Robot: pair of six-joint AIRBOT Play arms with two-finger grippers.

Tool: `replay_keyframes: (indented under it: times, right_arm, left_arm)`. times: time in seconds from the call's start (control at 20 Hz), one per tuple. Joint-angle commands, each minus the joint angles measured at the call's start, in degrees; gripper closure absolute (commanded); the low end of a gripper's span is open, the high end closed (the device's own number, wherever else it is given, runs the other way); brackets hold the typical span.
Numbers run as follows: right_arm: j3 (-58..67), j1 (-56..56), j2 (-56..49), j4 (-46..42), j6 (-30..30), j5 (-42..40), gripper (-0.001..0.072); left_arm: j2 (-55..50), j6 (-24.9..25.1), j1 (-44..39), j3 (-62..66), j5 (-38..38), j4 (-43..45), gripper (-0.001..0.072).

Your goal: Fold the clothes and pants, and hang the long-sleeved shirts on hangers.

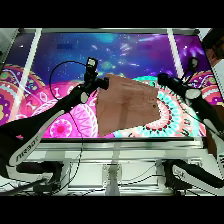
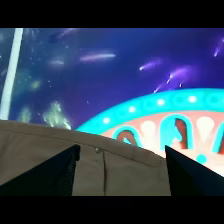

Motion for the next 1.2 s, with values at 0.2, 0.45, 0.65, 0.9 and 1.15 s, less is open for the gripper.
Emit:
replay_keyframes:
  times: [0.2, 0.45, 0.65, 0.9, 1.15]
  right_arm:
    - [16.48, -17.20, -0.07, -22.38, 8.52, 50.29, 0.0133]
    - [12.50, -21.94, -1.73, -27.43, 7.30, 64.19, 0.0160]
    - [3.74, -21.88, -6.19, -23.56, 5.62, 64.06, 0.0156]
    - [1.01, -21.64, -14.53, -15.93, 2.93, 63.36, 0.0159]
    - [1.01, -17.11, -19.37, -13.66, -3.61, 60.08, 0.0163]
  left_arm:
    - [9.11, -6.62, 12.87, 6.29, -48.39, 0.26, 0.0117]
    - [8.76, -4.02, 20.94, 13.18, -78.18, 0.20, 0.0116]
    - [8.15, -2.36, 21.81, 12.81, -79.69, -0.61, 0.0115]
    - [8.07, -2.34, 21.75, 12.81, -79.08, -5.51, 0.0115]
    - [8.07, -2.36, 21.70, 12.81, -79.08, -5.49, 0.0115]
